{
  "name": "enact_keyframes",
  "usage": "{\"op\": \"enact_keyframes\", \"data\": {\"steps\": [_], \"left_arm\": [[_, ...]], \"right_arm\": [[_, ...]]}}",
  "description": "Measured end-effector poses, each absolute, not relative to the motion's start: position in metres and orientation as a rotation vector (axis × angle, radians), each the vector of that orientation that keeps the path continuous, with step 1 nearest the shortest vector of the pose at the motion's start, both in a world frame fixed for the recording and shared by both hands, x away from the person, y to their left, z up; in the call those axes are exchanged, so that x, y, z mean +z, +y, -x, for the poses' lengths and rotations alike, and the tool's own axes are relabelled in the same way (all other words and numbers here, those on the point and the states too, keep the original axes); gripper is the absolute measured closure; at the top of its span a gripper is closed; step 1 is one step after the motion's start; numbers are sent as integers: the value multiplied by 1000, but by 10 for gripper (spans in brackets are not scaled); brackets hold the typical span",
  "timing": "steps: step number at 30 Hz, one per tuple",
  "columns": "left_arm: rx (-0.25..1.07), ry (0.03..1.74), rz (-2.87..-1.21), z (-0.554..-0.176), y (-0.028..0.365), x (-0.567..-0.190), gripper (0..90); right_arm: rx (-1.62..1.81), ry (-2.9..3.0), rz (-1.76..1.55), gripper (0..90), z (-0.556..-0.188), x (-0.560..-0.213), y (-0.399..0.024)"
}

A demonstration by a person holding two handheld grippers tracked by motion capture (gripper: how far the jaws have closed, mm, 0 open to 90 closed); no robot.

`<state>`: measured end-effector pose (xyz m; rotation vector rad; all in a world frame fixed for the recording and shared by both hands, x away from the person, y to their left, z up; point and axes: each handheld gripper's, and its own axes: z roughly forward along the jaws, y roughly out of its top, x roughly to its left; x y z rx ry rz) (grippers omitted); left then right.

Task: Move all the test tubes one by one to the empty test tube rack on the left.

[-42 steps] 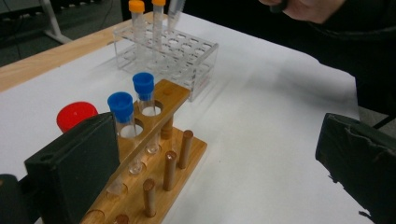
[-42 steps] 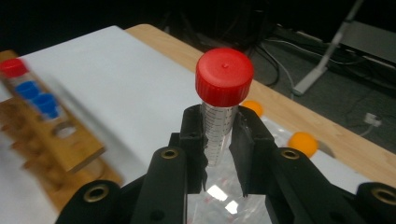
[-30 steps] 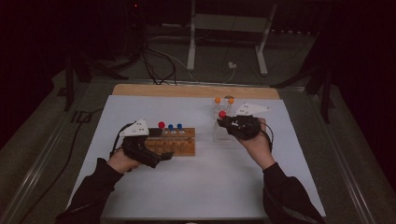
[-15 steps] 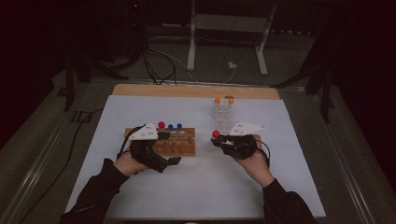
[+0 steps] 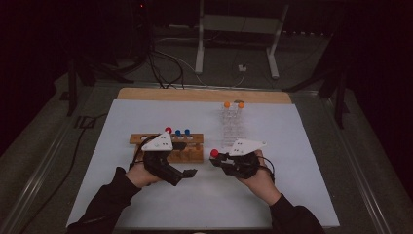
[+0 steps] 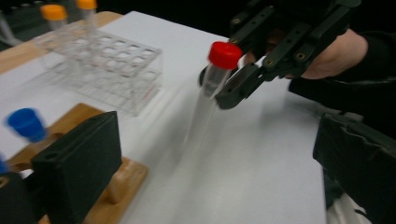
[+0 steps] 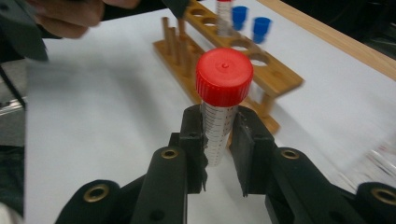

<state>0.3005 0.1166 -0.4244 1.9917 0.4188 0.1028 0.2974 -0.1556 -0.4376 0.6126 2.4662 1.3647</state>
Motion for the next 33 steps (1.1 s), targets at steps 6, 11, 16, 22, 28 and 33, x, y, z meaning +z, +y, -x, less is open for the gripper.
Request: {"op": "enact_keyframes", "data": {"steps": [6, 11, 16, 22, 28, 33], "left_arm": [[96, 391, -1981, -295, 108, -421, 76], [123, 387, -1988, -293, 101, -422, 178], [133, 385, -1981, -294, 97, -423, 341], [147, 368, -1988, -294, 94, -424, 509], [137, 353, -1989, -295, 94, -425, 641], [147, 334, -1992, -295, 94, -425, 700]], "right_arm": [[1384, 2491, -567, 755, -290, -437, -147], [1379, 2519, -544, 755, -287, -440, -139], [1376, 2541, -528, 755, -284, -442, -134], [1375, 2552, -525, 755, -283, -443, -131], [1376, 2546, -528, 755, -283, -442, -131], [1379, 2542, -534, 755, -284, -442, -132]]}}
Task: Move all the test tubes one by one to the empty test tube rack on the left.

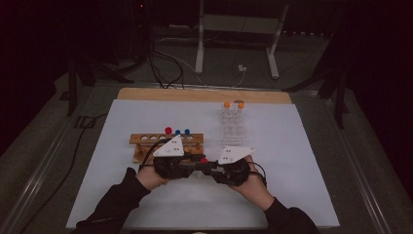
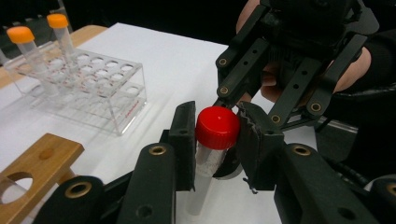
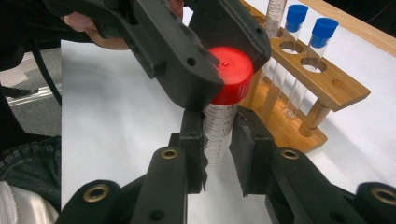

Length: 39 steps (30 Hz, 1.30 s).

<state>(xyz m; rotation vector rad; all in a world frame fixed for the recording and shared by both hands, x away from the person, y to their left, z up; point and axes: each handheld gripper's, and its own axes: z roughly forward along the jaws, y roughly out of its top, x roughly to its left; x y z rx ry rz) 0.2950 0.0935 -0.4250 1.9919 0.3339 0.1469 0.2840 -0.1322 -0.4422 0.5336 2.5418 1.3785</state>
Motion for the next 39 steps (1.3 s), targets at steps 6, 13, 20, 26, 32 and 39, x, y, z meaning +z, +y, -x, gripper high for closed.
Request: {"op": "enact_keyframes", "data": {"steps": [6, 13, 20, 26, 32, 39], "left_arm": [[158, 339, -1976, -296, 96, -423, 712], [202, 374, -1961, -299, 109, -417, 713], [256, 418, -1936, -304, 126, -406, 714], [316, 460, -1904, -307, 144, -393, 714], [370, 509, -1875, -310, 163, -383, 714], [428, 564, -1853, -316, 183, -378, 714]], "right_arm": [[1387, 2524, -532, 747, -284, -441, -133], [1360, 2489, -548, 676, -283, -440, -136], [1377, 2462, -593, 543, -287, -436, -143], [1385, 2431, -640, 368, -290, -432, -150], [1395, 2401, -707, 195, -293, -430, -154], [1422, 2379, -728, 92, -294, -427, -157]]}}
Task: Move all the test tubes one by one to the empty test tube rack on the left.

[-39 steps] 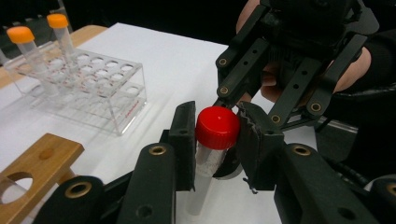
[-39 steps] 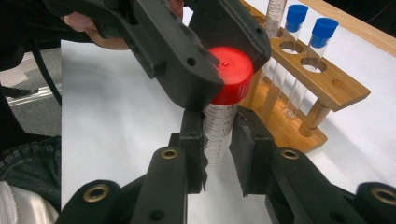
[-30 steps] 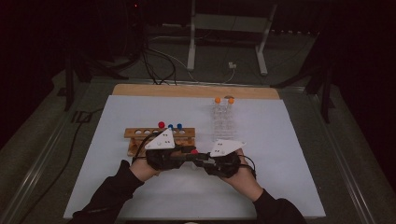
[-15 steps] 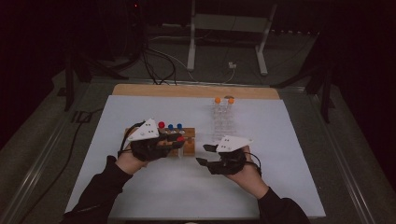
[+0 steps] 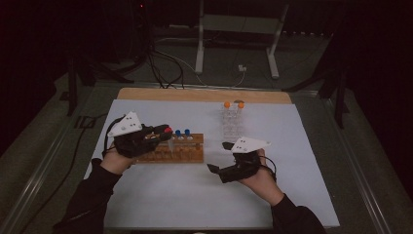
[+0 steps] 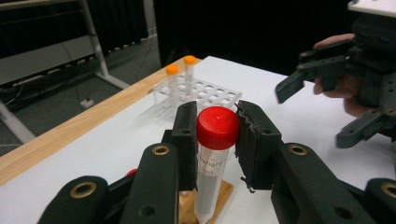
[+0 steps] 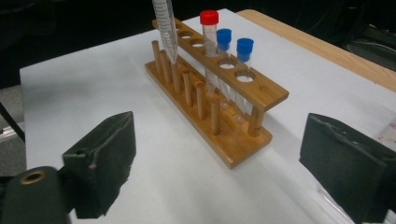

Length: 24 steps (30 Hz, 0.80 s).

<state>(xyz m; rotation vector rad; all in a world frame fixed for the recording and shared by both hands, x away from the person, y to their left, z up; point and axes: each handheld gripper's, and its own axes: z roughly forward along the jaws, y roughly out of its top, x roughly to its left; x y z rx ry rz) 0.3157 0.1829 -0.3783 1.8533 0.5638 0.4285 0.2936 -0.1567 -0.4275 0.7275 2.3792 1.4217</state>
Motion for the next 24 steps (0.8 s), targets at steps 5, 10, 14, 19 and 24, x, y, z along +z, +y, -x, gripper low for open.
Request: {"op": "enact_keyframes", "data": {"steps": [5, 10, 14, 19, 24], "left_arm": [[471, 593, -1838, -320, 195, -377, 714], [532, 641, -1808, -327, 206, -378, 714], [547, 664, -1776, -333, 210, -382, 714], [550, 702, -1762, -342, 212, -394, 714], [512, 718, -1759, -348, 213, -405, 713]], "right_arm": [[1473, 2394, -697, 24, -294, -427, -161], [1491, 2404, -687, 1, -294, -425, -163], [1483, 2406, -695, 1, -295, -426, -164], [1479, 2407, -689, 1, -295, -426, -164], [1488, 2403, -687, 1, -295, -426, -165]]}}
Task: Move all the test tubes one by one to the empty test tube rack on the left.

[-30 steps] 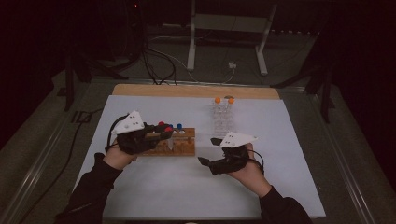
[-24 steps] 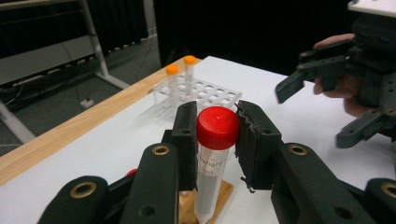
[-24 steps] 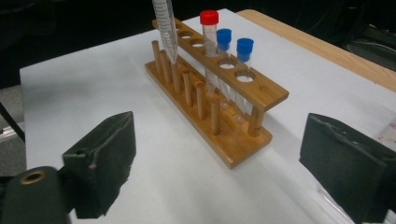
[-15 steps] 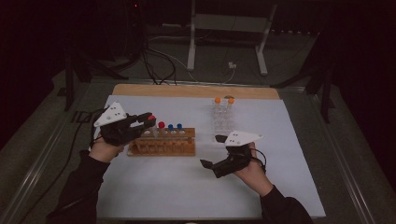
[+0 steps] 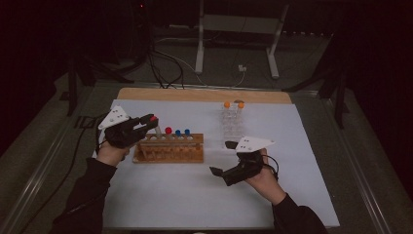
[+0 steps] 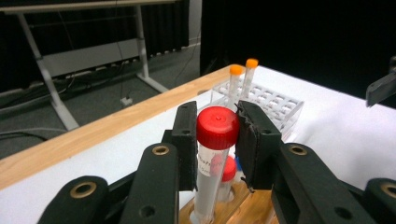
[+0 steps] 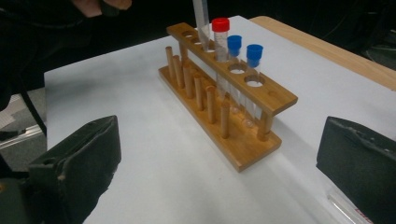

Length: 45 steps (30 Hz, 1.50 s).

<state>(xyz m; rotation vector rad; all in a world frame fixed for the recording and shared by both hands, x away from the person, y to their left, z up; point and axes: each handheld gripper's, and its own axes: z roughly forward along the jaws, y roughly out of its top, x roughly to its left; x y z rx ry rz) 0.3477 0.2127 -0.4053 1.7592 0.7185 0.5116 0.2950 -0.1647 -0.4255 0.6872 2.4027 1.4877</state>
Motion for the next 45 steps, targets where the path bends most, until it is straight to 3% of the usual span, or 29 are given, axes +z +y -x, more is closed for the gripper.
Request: {"op": "enact_keyframes", "data": {"steps": [14, 42, 44, 45], "left_arm": [[469, 761, -1833, -353, 206, -434, 713], [455, 760, -1912, -359, 202, -447, 709], [445, 758, -1914, -358, 203, -447, 697], [431, 747, -1915, -357, 203, -446, 650]], "right_arm": [[1500, 2409, -677, 1, -295, -424, -166], [1518, 2400, -668, 1, -295, -422, -170], [1517, 2392, -672, 1, -296, -420, -170], [1520, 2389, -672, 1, -297, -420, -171]]}}
